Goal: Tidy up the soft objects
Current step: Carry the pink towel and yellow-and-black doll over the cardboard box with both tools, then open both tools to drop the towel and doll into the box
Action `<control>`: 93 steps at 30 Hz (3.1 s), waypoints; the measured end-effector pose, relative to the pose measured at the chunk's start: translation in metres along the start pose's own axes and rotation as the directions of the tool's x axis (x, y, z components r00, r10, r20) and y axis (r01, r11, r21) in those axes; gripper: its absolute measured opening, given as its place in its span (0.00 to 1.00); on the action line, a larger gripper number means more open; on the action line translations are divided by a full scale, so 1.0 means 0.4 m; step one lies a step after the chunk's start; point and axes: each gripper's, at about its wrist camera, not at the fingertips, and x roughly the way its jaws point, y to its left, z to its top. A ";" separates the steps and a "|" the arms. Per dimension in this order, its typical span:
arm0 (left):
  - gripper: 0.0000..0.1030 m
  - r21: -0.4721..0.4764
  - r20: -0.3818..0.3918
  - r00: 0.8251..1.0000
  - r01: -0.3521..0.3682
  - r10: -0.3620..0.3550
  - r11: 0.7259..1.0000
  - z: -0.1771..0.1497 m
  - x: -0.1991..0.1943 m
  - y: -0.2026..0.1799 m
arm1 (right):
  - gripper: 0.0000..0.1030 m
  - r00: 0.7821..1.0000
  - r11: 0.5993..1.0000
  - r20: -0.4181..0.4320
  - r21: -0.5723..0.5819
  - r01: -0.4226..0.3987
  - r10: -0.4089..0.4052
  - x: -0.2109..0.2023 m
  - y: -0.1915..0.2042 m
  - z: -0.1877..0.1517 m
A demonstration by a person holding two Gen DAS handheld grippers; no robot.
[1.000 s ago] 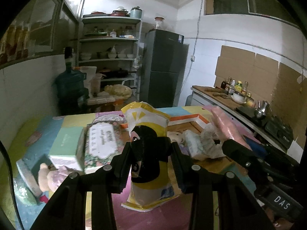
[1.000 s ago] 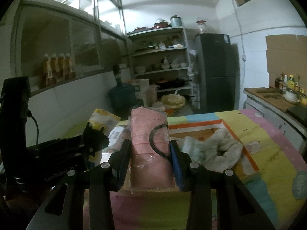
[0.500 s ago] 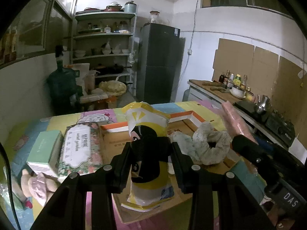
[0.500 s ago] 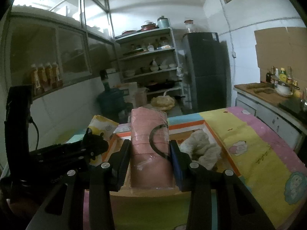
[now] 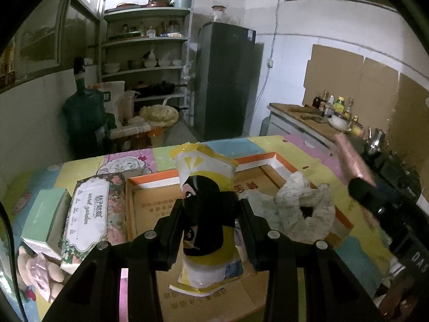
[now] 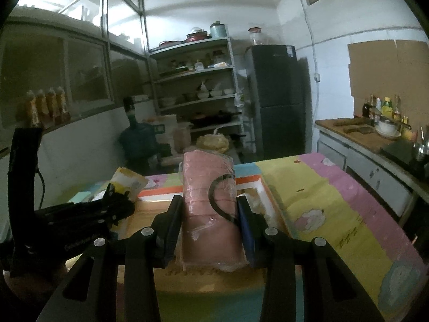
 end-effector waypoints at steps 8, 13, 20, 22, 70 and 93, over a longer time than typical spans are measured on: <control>0.39 -0.054 -0.072 0.997 -0.017 0.013 0.998 0.033 0.072 0.025 | 0.40 0.999 0.999 -0.045 -0.053 -0.005 0.003 0.071 -0.034 0.048; 0.39 -0.095 -0.106 0.994 -0.025 0.015 0.995 0.046 0.101 0.044 | 0.40 0.996 0.996 -0.090 -0.085 -0.037 0.029 0.140 -0.037 0.078; 0.39 -0.123 -0.174 0.985 -0.043 0.021 0.991 0.047 0.149 0.066 | 0.40 0.977 0.986 -0.200 -0.132 -0.100 0.072 0.258 -0.019 0.100; 0.39 -0.130 -0.188 0.982 -0.045 0.020 0.990 0.046 0.161 0.071 | 0.40 0.972 0.985 -0.224 -0.137 -0.104 0.071 0.288 -0.010 0.100; 0.66 -0.107 -0.247 0.969 -0.061 0.033 0.992 0.035 0.222 0.068 | 0.54 0.868 0.985 -0.494 -0.123 -0.123 0.047 0.503 -0.014 0.033; 0.75 -0.098 -0.124 0.992 -0.039 0.027 0.994 0.058 0.105 0.070 | 0.57 0.909 0.991 -0.410 -0.068 -0.118 0.080 0.416 0.001 0.066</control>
